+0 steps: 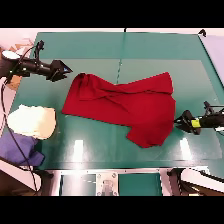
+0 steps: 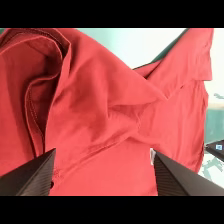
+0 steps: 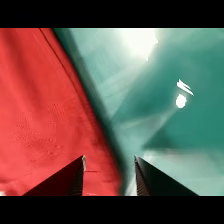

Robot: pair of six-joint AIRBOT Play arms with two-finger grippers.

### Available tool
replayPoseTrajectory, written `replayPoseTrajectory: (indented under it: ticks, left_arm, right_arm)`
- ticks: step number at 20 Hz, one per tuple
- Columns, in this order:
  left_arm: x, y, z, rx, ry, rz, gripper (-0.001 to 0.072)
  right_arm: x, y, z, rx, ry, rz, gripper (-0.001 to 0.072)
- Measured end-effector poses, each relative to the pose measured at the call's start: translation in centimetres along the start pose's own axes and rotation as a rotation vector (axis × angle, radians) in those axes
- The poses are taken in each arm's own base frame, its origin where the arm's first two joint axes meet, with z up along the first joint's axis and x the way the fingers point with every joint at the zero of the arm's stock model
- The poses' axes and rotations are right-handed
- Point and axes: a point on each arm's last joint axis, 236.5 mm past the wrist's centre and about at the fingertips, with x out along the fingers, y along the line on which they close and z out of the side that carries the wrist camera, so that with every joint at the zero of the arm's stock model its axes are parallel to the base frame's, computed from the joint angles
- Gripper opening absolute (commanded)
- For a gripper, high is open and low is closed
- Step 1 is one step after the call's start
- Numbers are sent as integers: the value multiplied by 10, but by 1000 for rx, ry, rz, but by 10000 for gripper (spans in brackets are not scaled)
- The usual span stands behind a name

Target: Fold the shirts.

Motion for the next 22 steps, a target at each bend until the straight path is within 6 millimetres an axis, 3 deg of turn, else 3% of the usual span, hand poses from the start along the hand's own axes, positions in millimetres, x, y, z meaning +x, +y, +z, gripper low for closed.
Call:
replayPoseTrajectory:
  ticks: [1,5,8,11,14,16,22]
  left_arm:
    - [0,0,0,0,1,0,670]
    - [-1,0,-2,-12,8,-1,670]
    - [-2,0,-4,-21,17,-4,670]
    - [-4,-3,-7,-21,33,-8,670]
    - [-4,1,-15,-36,66,18,670]
    - [3,8,-40,-58,160,64,670]
    - [27,19,-170,-194,566,182,670]
  right_arm:
    - [6,4,-4,3,9,20,348]
    - [24,9,-12,-12,39,34,29]
    - [20,13,-2,-46,24,31,15]
    - [-15,12,51,-64,-124,11,15]
    - [-55,10,92,-42,-232,24,15]
    - [-66,5,103,-29,-248,26,15]
    - [-65,-6,112,-19,-230,27,15]
